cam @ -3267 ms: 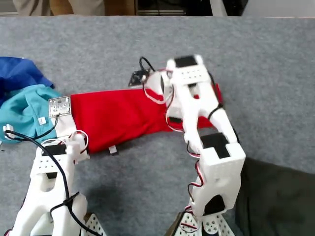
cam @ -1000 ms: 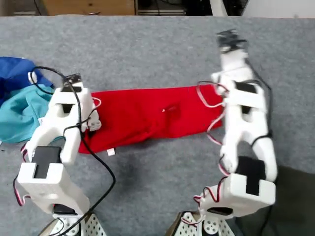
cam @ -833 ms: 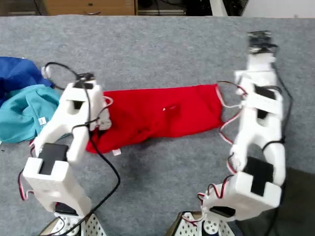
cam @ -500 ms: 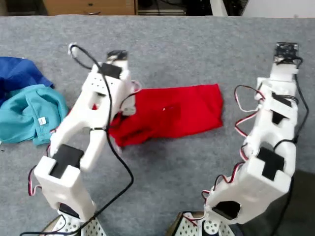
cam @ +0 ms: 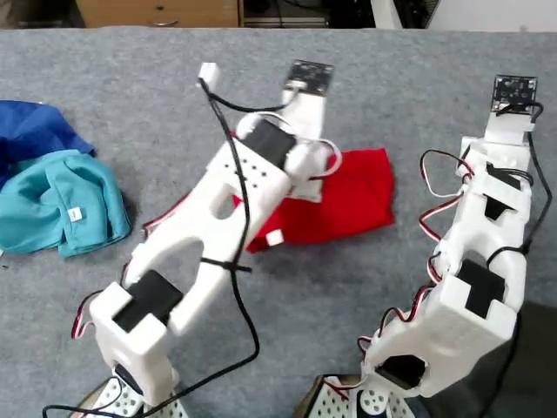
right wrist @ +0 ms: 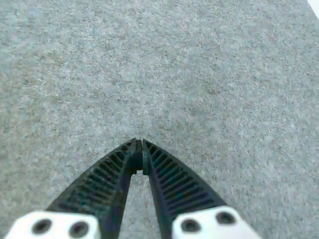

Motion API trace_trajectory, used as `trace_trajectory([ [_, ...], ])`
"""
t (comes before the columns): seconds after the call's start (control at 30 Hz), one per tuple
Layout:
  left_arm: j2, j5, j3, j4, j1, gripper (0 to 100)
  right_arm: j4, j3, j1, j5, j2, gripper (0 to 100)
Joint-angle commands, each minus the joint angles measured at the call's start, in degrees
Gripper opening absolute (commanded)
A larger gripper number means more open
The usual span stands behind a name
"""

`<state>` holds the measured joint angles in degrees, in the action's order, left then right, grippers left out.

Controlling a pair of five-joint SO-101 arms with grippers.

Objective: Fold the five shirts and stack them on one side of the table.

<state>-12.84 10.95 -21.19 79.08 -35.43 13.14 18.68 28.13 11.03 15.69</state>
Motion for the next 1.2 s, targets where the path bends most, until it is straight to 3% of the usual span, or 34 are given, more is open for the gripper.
trace_trajectory([
  [0.0, -1.5, 0.4, -3.1, -5.0, -2.8, 2, -1.1, -3.1, 1.0, -0.4, -0.1, 1.5],
  [0.3, -10.9, 0.4, -4.1, -16.7, -5.5, 2, -1.2, -3.1, 1.0, -0.4, -0.1, 1.5],
  [0.57, -18.2, 0.4, -15.9, -20.4, -6.1, 2, -1.4, -3.1, 1.0, -0.4, 0.0, 1.4],
  [0.63, -21.1, 0.4, -18.9, -20.3, -6.5, 2, -1.2, -3.0, 2.0, -3.1, -0.4, 1.2],
  [0.77, -26.2, 0.5, -23.7, -20.2, -8.0, 2, -1.1, -4.6, 7.3, -15.7, 0.0, 1.4],
  [1.0, -30.6, 0.5, -29.4, -20.0, -8.3, 2, 0.3, -5.0, 6.5, -14.2, 0.0, 1.4],
  [1.17, -29.5, 8.0, -29.6, -15.4, -6.3, 22, 0.4, -5.0, 5.8, -13.1, 0.0, 1.5],
])
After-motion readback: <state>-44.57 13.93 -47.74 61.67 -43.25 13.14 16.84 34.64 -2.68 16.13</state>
